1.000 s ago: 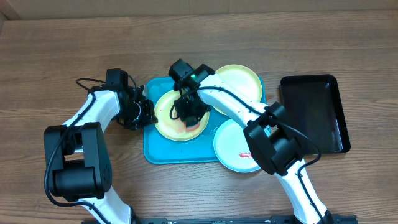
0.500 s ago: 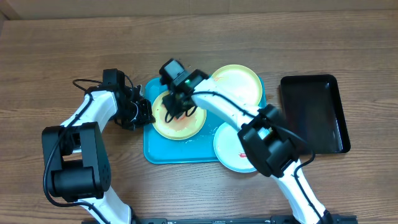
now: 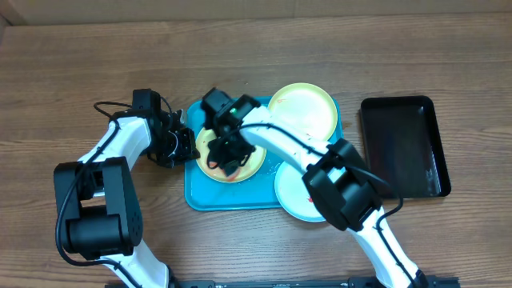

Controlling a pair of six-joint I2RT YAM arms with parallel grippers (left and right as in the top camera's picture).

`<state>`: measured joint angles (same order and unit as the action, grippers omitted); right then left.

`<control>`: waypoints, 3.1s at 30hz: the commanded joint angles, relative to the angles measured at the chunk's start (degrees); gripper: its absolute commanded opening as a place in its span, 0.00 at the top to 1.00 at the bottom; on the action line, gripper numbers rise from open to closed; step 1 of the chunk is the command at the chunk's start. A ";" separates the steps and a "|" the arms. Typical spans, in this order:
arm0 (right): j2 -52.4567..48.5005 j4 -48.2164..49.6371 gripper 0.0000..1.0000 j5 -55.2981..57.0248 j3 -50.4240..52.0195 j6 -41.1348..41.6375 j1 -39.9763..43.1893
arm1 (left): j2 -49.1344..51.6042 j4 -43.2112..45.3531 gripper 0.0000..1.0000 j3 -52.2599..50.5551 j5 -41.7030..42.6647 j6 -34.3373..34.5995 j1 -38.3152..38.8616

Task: Clean dirty plates on tray and stack at the side
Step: 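Scrub the yellow plate with the sponge while the left gripper holds it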

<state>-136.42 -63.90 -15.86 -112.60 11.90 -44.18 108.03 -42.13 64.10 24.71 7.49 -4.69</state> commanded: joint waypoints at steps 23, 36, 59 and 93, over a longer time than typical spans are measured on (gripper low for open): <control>-1.40 0.94 0.96 -6.69 1.97 3.43 2.89 | 0.66 0.39 0.96 0.09 -2.43 -1.07 0.15; -1.38 -3.98 0.96 17.75 1.84 3.32 5.55 | 0.66 0.39 0.96 0.09 -2.47 -1.09 0.15; -1.92 0.37 0.96 -3.50 1.88 7.58 2.78 | 0.66 0.35 0.96 0.09 -2.43 -1.07 0.20; -5.33 -1.55 0.96 -11.91 -2.64 3.91 4.63 | 0.66 -0.07 0.96 0.09 -2.58 -1.09 0.22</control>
<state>-140.00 -62.87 -29.06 -115.18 17.45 -40.64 108.03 -42.22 64.12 21.87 6.87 -4.54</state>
